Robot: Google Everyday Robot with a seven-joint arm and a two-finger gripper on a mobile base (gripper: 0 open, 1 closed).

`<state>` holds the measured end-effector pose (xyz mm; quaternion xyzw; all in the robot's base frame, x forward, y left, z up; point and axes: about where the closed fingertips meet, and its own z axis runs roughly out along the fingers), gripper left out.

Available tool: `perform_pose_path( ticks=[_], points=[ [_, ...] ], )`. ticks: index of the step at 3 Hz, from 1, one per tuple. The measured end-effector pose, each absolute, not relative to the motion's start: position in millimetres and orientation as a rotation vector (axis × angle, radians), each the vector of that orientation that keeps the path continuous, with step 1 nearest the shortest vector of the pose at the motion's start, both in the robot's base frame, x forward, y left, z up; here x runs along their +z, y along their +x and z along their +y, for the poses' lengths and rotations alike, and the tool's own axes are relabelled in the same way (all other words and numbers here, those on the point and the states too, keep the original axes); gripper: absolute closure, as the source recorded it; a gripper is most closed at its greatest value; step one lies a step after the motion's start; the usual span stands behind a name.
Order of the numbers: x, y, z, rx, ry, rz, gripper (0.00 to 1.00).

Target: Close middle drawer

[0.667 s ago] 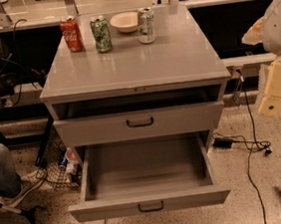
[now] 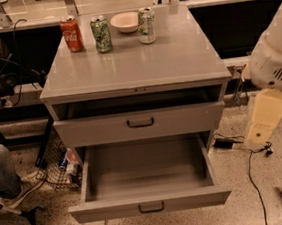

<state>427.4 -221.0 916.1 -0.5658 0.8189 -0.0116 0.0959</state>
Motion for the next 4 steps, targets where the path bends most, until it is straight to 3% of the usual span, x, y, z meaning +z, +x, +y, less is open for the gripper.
perform_pose_path(
  ticks=[3,4],
  points=[
    [658.0,333.2,-206.0,0.457,-1.390,2.840,0.00],
    [639.5,323.8,-205.2,0.477,-1.379,2.852,0.00]
  ],
)
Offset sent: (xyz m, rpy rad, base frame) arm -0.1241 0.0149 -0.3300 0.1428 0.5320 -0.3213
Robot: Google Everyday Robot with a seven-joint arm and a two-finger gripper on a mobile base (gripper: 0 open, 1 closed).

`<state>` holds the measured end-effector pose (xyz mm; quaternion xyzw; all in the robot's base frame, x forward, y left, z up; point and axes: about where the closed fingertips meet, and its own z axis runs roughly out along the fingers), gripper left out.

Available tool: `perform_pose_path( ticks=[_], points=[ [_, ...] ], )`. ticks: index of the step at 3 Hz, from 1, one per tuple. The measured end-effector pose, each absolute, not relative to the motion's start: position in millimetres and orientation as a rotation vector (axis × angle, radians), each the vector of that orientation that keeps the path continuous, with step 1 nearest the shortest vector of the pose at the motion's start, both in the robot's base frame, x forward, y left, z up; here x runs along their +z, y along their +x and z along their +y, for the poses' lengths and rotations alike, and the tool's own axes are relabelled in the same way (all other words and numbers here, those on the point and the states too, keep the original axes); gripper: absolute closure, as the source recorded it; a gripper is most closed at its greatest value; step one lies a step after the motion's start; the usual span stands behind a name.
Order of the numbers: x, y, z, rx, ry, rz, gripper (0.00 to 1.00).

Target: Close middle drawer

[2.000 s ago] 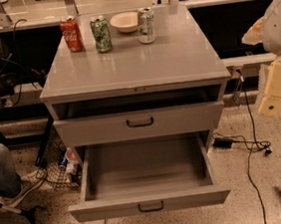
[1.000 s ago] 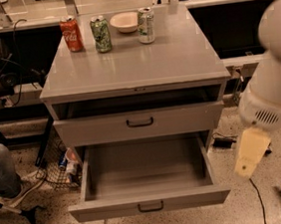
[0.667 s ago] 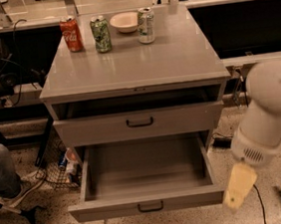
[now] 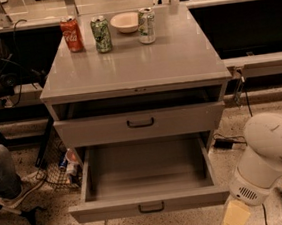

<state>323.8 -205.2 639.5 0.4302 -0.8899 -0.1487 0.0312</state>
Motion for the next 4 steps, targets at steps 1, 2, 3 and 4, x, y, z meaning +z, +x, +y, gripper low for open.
perform_pose_path(
  ticks=[1,2,3,4],
  points=[
    [638.5,318.8,-204.0,-0.486,1.325,-2.745,0.00],
    [603.7,309.7,-199.2,-0.550,1.291,-2.736,0.14],
    [540.2,308.9,-194.5,-0.674,1.240,-2.773,0.38],
    [476.3,312.2,-188.9,-0.749,1.162,-2.850,0.62]
  ],
)
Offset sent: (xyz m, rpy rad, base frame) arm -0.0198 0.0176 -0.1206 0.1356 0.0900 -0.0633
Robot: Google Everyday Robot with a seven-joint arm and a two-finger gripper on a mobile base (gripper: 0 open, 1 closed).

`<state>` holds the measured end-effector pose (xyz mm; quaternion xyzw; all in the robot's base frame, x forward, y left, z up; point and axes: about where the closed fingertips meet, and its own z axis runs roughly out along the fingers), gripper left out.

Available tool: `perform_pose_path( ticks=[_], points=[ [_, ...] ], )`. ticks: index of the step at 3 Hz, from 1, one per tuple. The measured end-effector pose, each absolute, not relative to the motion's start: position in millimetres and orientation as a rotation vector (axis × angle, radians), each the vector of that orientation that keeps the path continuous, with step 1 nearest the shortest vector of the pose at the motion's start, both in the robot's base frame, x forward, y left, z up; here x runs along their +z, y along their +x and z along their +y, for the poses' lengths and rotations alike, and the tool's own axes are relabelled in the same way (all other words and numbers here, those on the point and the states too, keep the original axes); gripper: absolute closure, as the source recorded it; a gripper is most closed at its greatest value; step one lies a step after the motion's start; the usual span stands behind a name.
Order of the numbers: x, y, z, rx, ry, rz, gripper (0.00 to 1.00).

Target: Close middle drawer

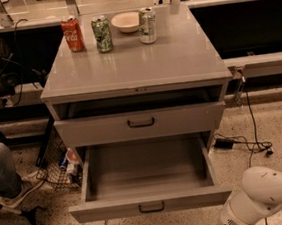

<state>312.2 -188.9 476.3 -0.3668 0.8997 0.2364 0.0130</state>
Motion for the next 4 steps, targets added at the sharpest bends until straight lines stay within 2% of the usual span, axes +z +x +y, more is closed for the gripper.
perform_pose_path(
  ticks=[1,2,3,4],
  points=[
    [465.4,327.2,-184.8,0.708,-1.097,2.768,0.83],
    [465.5,326.7,-184.4,0.709,-1.099,2.769,1.00],
    [463.6,329.0,-184.3,0.707,-1.094,2.763,1.00],
    [440.0,357.6,-183.1,0.677,-1.026,2.695,1.00]
  ],
)
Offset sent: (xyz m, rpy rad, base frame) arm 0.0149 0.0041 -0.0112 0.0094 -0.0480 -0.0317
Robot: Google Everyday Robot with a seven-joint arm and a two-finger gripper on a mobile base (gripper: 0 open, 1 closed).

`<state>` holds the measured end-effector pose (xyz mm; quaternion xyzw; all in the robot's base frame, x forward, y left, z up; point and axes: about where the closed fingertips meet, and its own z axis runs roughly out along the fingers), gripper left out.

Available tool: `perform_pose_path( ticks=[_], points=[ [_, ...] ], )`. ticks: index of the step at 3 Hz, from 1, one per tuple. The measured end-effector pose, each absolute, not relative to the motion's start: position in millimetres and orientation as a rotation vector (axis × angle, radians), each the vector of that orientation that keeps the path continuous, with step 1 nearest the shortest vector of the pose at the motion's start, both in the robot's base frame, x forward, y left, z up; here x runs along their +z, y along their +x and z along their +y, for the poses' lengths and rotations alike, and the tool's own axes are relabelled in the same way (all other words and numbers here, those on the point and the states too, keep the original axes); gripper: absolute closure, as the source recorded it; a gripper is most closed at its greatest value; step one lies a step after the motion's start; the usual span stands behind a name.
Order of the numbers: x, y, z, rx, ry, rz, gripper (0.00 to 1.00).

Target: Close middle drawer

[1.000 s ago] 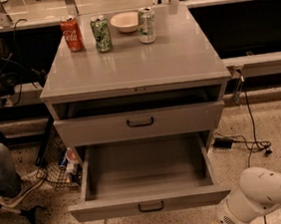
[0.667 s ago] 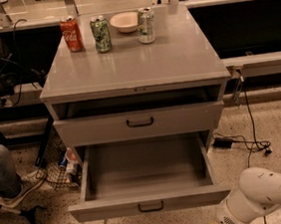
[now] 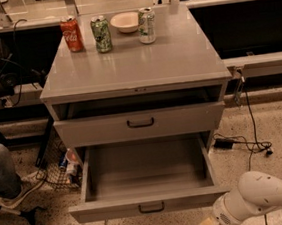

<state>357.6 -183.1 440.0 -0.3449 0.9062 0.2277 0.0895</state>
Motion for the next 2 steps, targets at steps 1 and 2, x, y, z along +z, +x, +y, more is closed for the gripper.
perform_pose_path(
  ticks=[1,2],
  points=[
    [418.3,397.9,-174.2,0.679,-0.979,2.585,1.00],
    [405.6,432.2,-162.3,0.699,-0.964,2.484,1.00]
  ],
)
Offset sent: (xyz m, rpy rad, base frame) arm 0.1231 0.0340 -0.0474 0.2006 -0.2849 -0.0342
